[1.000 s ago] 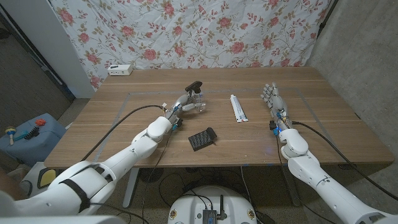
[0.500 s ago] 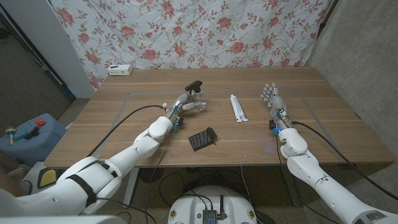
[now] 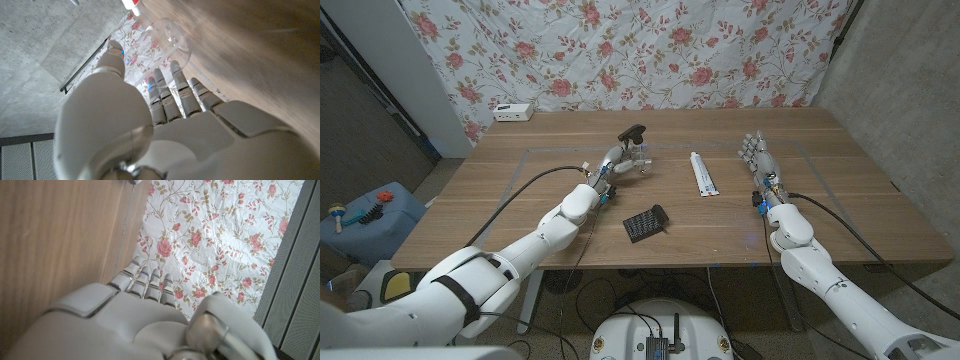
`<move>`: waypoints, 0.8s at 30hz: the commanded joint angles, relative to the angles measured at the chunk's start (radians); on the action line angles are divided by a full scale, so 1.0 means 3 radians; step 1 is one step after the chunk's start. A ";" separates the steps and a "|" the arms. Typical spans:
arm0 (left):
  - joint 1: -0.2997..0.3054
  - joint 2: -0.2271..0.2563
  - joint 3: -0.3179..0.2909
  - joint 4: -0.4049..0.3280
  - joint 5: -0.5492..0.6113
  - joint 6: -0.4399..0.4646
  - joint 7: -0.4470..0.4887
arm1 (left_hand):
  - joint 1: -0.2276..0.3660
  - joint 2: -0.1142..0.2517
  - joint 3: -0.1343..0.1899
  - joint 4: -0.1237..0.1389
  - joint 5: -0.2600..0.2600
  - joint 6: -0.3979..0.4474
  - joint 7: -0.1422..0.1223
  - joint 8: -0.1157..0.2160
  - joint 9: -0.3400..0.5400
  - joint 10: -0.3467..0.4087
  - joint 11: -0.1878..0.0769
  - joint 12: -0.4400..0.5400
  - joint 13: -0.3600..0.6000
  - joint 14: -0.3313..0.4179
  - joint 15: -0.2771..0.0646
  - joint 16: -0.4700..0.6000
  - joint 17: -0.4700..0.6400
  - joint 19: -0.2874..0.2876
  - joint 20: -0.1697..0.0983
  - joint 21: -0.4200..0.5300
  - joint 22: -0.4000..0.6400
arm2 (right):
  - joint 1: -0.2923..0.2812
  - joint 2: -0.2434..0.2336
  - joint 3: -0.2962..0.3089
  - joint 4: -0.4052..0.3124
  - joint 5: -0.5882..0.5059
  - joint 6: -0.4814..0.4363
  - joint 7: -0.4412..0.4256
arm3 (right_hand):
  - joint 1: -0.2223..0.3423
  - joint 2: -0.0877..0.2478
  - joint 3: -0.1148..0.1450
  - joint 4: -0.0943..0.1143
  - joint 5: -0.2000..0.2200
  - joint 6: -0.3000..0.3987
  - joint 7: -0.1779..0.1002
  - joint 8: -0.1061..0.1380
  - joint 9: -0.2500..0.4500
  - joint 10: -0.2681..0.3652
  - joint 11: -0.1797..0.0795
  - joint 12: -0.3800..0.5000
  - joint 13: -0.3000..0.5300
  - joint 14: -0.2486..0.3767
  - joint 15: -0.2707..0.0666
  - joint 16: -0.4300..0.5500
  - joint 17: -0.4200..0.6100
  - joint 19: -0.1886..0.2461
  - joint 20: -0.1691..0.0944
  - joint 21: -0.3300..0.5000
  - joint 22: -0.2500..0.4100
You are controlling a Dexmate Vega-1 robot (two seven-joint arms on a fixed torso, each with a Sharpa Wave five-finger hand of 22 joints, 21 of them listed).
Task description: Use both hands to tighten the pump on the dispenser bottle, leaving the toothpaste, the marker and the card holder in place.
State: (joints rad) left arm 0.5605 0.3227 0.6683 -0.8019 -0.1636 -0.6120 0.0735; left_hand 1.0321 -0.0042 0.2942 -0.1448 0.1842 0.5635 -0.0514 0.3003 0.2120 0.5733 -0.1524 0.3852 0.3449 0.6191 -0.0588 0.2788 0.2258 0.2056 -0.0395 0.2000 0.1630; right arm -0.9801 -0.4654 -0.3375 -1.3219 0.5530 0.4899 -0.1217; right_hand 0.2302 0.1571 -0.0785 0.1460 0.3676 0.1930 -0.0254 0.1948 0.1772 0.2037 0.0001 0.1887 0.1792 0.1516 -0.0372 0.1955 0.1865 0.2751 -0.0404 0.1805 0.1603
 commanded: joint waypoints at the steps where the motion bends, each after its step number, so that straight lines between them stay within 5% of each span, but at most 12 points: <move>1: 0.0124 0.0109 -0.0037 -0.0437 0.0049 0.0264 0.0135 | 0.0013 0.0148 -0.0010 0.0007 -0.0021 0.0246 0.0050 0.0039 0.0012 0.0029 0.0002 0.0043 0.0042 0.0099 -0.0348 0.0067 0.0036 0.0035 -0.0289 -0.0017 0.0007 | 0.0026 -0.0069 0.0001 -0.0097 0.0019 -0.0124 0.0020 | -0.0013 -0.0007 0.0028 0.0008 0.0004 0.0006 -0.0020 -0.0018 0.0006 0.0001 -0.0003 -0.0004 0.0005 -0.0018 -0.0018 -0.0003 0.0008 0.0021 -0.0186 0.0017 0.0016; 24: 0.0254 0.0238 -0.0054 -0.1036 0.0164 0.0683 0.0264 | 0.0069 0.0181 -0.0049 -0.0016 -0.0017 0.0358 0.0028 0.0118 0.0048 0.0121 0.0002 0.0164 0.0182 0.0289 -0.0411 0.0168 0.0109 0.0143 -0.0269 -0.0022 0.0009 | -0.0008 -0.0343 -0.0013 -0.0458 -0.0143 -0.0359 0.0017 | -0.0021 -0.0008 0.0040 0.0007 0.0004 -0.0029 -0.0036 -0.0032 0.0007 -0.0016 -0.0009 -0.0010 0.0005 -0.0029 -0.0006 -0.0007 0.0008 0.0020 -0.0168 0.0017 0.0017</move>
State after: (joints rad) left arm 0.6213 0.3786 0.6537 -1.0390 -0.1304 -0.4509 0.1401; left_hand 1.0321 -0.0042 0.2776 -0.1531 0.1765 0.6049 -0.0464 0.3310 0.2211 0.5998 -0.1533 0.4281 0.3929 0.6921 -0.0611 0.3294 0.2594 0.2429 -0.0411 0.1960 0.1631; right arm -0.9831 -0.5283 -0.3350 -1.4099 0.5491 0.4170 -0.1100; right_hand 0.2275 0.1542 -0.0700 0.1461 0.3676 0.1874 -0.0307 0.1870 0.1772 0.2037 0.0001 0.1887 0.1791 0.1476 -0.0412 0.1955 0.1865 0.2751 -0.0404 0.1805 0.1603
